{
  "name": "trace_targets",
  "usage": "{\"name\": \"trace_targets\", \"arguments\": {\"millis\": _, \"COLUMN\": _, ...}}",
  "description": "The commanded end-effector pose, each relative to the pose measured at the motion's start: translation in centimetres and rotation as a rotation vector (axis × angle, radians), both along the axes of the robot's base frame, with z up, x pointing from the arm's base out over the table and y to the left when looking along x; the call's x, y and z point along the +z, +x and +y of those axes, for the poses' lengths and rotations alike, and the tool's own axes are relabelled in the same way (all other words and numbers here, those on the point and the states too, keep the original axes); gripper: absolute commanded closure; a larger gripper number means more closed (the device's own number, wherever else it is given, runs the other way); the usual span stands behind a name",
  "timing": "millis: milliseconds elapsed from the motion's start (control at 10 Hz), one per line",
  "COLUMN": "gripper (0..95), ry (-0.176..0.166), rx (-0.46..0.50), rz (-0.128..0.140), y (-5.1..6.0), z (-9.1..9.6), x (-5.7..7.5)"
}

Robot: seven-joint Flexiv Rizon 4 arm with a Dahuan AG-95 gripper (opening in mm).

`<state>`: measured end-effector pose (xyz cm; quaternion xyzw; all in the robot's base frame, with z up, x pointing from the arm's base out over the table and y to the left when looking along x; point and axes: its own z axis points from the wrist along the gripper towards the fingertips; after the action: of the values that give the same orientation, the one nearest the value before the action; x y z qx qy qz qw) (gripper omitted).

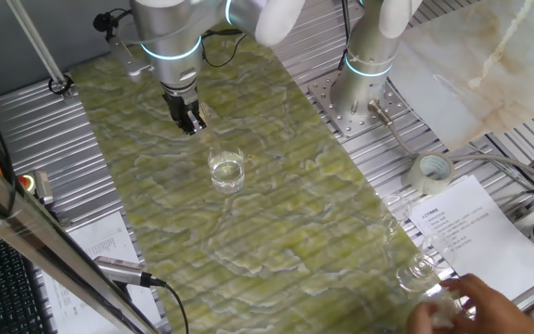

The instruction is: Stir the beaker with a glass rod

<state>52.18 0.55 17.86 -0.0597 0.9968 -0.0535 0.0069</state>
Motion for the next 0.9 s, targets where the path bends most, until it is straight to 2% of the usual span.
{"name": "trace_targets", "arguments": {"millis": 100, "gripper": 95.0, "ry": 0.0, "rx": 0.002, "rz": 0.001, "y": -0.01, "z": -0.01, "x": 0.0}}
{"name": "trace_targets", "arguments": {"millis": 600, "gripper": 95.0, "ry": 0.008, "rx": -0.023, "rz": -0.01, "y": 0.0, "z": -0.04, "x": -0.08}}
{"name": "trace_targets", "arguments": {"millis": 900, "gripper": 95.0, "ry": 0.019, "rx": 0.035, "rz": 0.002, "y": 0.07, "z": -0.05, "x": -0.16}}
